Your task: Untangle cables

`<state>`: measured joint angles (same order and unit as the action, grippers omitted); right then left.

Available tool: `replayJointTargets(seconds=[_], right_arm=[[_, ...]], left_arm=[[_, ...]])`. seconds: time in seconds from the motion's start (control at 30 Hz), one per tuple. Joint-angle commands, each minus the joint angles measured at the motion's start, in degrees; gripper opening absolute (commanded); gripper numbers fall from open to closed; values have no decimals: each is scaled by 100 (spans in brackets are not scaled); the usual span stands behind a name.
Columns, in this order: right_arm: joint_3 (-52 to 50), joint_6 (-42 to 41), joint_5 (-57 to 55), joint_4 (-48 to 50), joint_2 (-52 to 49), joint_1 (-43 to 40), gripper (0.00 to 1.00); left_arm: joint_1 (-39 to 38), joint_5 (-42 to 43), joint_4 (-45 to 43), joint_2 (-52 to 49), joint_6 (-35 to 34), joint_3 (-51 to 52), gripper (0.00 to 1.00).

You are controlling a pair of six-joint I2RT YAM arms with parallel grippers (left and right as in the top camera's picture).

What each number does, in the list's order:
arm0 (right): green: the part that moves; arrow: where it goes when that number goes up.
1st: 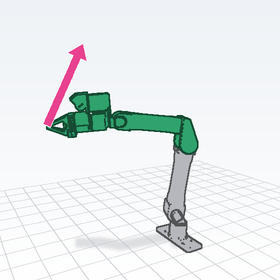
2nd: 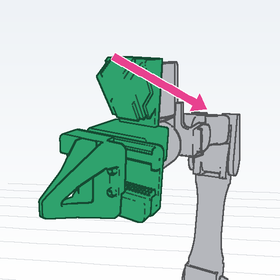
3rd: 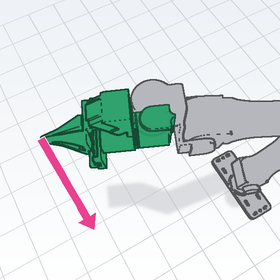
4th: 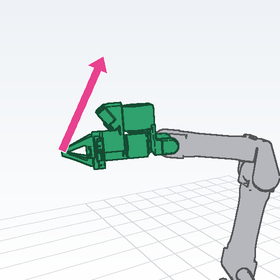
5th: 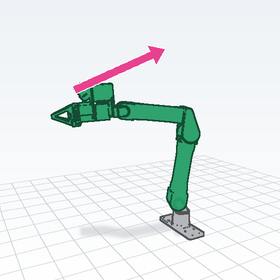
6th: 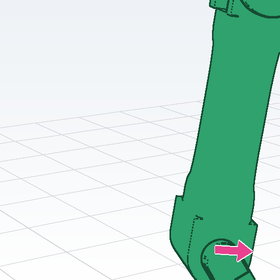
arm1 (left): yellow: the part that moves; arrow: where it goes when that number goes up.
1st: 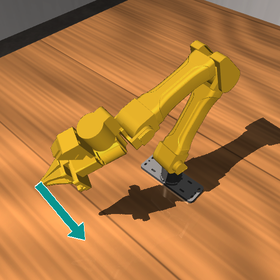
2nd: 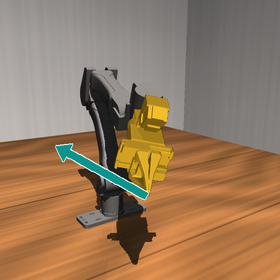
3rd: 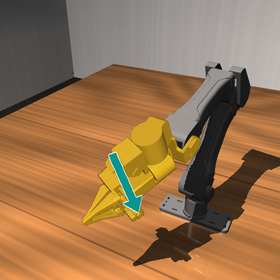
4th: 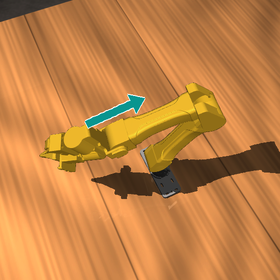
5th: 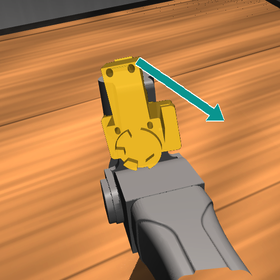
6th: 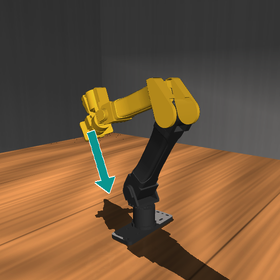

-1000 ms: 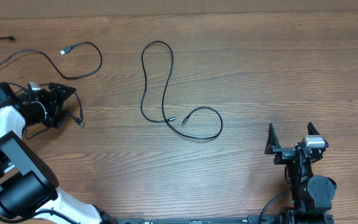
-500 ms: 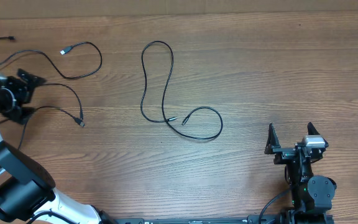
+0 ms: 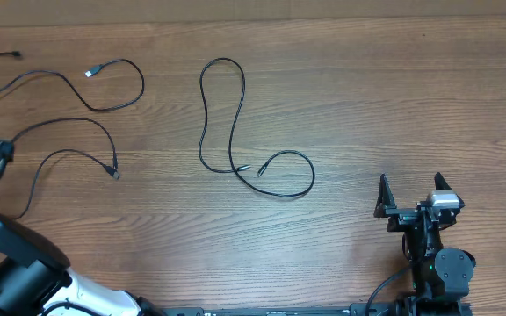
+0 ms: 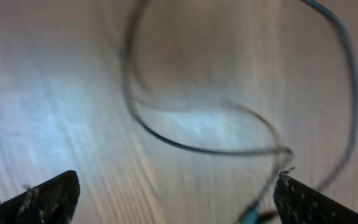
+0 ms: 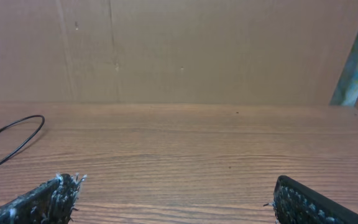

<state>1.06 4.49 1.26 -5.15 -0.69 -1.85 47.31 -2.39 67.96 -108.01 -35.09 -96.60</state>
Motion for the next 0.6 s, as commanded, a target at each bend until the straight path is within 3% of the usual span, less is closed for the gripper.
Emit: replayJointTargets(seconds=[0.0,0.37,0.57], right_arm=[[-59,-15,9,33,52,-4,100],[-59,-15,9,33,52,-4,100],[-59,-15,9,33,52,-4,100]], left_arm=[[376,17,-24,48,-413,319,100],[890,992,-1237,44,-411,1655,100],[850,970,-1934,44,-348,2170,88]])
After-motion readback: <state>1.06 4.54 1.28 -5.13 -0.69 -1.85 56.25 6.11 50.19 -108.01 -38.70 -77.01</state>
